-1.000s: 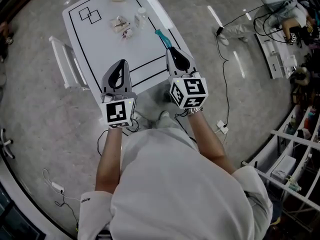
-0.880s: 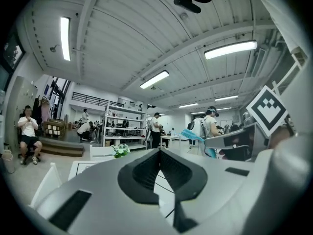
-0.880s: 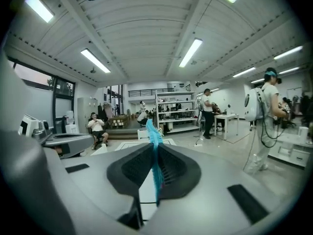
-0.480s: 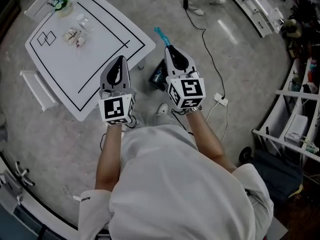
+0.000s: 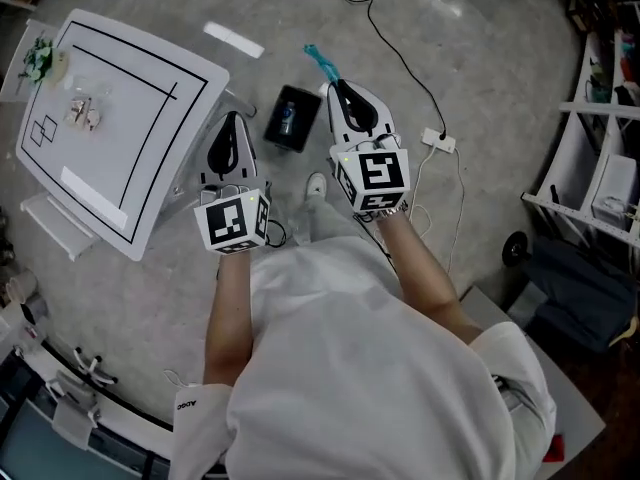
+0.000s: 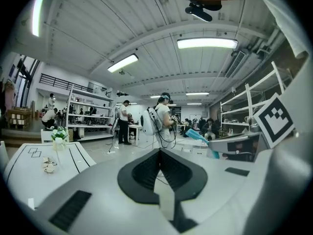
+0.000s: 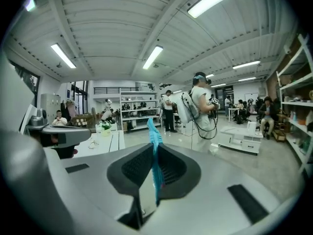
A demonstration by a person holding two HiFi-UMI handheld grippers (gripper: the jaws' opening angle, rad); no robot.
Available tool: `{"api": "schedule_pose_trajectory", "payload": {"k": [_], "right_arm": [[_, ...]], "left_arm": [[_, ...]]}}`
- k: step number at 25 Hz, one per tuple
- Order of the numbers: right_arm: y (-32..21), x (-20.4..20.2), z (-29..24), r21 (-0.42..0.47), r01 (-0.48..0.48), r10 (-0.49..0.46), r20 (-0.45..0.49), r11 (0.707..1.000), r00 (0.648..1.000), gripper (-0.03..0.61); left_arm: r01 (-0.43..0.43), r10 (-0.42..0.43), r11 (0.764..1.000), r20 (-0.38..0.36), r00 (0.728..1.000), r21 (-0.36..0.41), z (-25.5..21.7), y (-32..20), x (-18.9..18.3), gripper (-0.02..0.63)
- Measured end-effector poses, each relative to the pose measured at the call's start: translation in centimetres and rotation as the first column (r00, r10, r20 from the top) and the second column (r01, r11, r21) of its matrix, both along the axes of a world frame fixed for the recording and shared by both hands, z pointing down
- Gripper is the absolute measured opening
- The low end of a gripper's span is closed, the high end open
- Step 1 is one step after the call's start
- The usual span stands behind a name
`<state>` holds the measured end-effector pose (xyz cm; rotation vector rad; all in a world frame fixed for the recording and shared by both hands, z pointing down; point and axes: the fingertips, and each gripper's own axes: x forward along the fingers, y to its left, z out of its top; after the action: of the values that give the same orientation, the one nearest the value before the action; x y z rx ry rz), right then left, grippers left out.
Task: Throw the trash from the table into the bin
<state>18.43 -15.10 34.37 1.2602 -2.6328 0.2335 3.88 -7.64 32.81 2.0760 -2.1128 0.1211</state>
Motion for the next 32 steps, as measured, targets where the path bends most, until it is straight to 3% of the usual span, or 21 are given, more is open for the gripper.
{"api": "schedule_pose_trajectory", "payload": {"k": [6, 15, 24, 32], "right_arm": [[-0.2, 4.4, 6.3, -0.117, -0.101, 0.097, -0.039, 0.988, 0.994, 0.037], [-0.6, 4.1, 16.8, -0.251, -0.191, 0.172, -0.097, 0.949, 0.980, 0.037], [1.4, 0.4, 30.0, -0.428, -0.272, 0.222, -0.164, 0.862, 0.961, 0.037], [1.6, -1.6, 41.6, -0.538, -0.341, 0.274, -0.203, 0.771, 0.940, 0.037]], "left_arm": [[-0.071, 0.071, 0.993, -0.008, 0.997, -0.089, 5.0, -2.0, 3.1, 0.005], [-0.152, 0.148, 0.969, -0.030, 0.988, -0.194, 15.8, -5.8, 2.3, 0.005], [-0.262, 0.258, 0.911, -0.054, 0.965, -0.319, 27.7, -5.7, 0.4, 0.005], [-0.346, 0.332, 0.864, -0.102, 0.938, -0.366, 35.9, -6.4, 0.8, 0.005]]}}
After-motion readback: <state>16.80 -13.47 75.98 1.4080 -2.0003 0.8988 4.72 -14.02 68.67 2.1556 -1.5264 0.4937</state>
